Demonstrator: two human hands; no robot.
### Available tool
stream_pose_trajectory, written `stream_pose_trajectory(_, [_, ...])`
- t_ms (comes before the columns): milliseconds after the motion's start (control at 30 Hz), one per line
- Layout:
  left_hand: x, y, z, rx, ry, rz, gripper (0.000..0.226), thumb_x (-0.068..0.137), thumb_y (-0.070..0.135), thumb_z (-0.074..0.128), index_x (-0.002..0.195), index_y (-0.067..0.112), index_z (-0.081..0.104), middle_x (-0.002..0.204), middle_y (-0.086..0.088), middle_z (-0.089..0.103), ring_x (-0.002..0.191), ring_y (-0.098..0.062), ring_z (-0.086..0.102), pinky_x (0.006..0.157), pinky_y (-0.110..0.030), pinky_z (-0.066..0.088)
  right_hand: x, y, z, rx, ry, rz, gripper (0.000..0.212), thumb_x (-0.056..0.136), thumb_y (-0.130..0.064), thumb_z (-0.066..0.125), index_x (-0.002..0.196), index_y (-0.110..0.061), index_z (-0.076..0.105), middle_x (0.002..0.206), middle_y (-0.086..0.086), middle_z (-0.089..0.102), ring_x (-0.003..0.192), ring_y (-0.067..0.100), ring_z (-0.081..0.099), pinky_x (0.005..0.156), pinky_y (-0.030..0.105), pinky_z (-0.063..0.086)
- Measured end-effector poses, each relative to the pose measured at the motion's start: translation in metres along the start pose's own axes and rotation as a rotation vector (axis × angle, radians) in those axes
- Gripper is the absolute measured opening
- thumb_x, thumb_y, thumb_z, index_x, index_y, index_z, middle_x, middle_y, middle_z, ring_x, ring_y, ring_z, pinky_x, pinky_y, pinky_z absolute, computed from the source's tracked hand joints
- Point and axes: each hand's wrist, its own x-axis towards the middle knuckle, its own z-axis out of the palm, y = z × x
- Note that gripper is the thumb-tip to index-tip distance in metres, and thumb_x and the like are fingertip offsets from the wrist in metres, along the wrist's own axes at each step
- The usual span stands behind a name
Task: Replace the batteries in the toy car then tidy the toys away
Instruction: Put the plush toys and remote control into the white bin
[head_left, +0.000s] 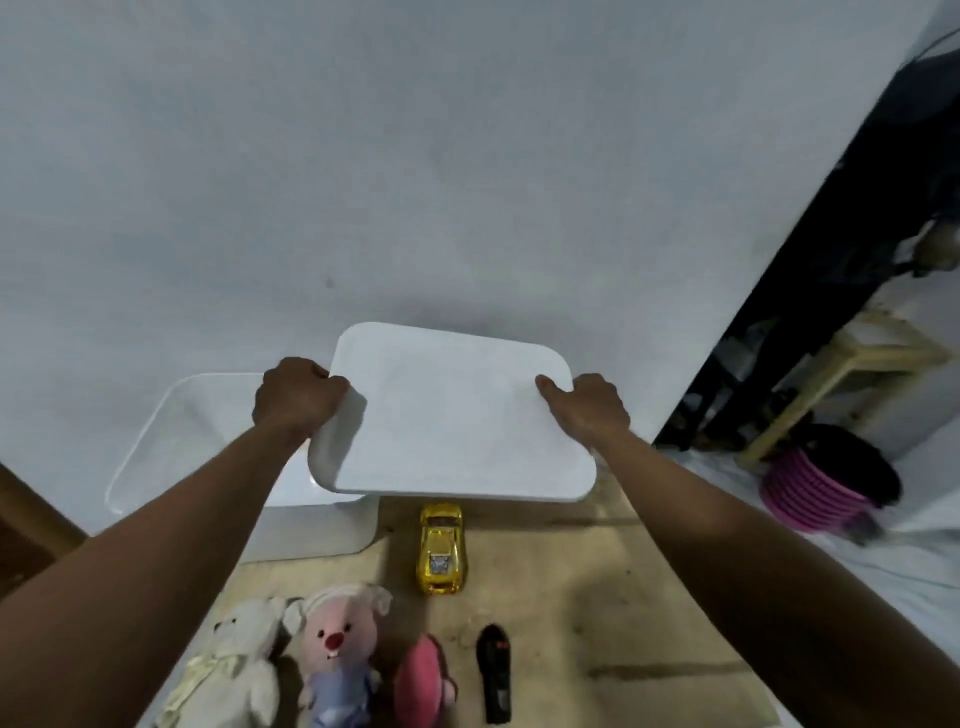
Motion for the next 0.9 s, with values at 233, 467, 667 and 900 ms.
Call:
stream_pose_trajectory(233, [-0.083, 0.047, 0.148, -0.017, -0.283, 0.097, 0.025, 0.084, 0.027, 0.065, 0.075, 0.004, 0.07, 0.072, -0.01, 0.068, 0.074, -0.028, 0.069, 0.061, -0.031, 0.053, 0.015, 0.177, -0.059, -0.128, 0.038, 0.205, 0.073, 0.081, -0.076, 0.048, 0.111, -0.011, 0.063, 0.113, 0.01, 0.067, 0.102, 0.033, 0.064, 0.088, 0.04, 0.052])
stream_pose_trajectory(467, [-0.134, 0.037, 0.266, -0.03, -0.436, -0.093, 0.026, 0.084, 0.027, 0.066, 0.098, 0.005, 0.068, 0.1, -0.014, 0.069, 0.09, -0.035, 0.068, 0.064, -0.048, 0.063, 0.028, 0.283, -0.047, -0.191, -0.065, 0.3, 0.077, 0.087, -0.068, 0.053, 0.135, -0.008, 0.051, 0.138, 0.014, 0.055, 0.125, 0.035, 0.053, 0.099, 0.043, 0.044])
stream_pose_trajectory(667, [-0.142, 0.017, 0.309, 0.097, -0.473, -0.216, 0.048, 0.091, 0.032, 0.061, 0.128, 0.003, 0.056, 0.125, -0.017, 0.06, 0.106, -0.037, 0.062, 0.079, -0.042, 0.061, 0.032, 0.311, -0.016, -0.187, -0.172, 0.322, 0.073, 0.087, -0.061, 0.059, 0.135, -0.006, 0.051, 0.136, 0.016, 0.056, 0.125, 0.035, 0.054, 0.1, 0.042, 0.044])
stream_pose_trajectory(900, [-0.141, 0.004, 0.329, 0.162, -0.449, -0.238, 0.049, 0.093, 0.027, 0.059, 0.136, 0.005, 0.052, 0.133, -0.016, 0.056, 0.114, -0.036, 0.058, 0.085, -0.041, 0.057, 0.039, 0.319, 0.011, -0.23, -0.244, 0.309, 0.07, 0.087, -0.06, 0.058, 0.135, -0.009, 0.05, 0.136, 0.013, 0.056, 0.125, 0.034, 0.054, 0.099, 0.042, 0.045])
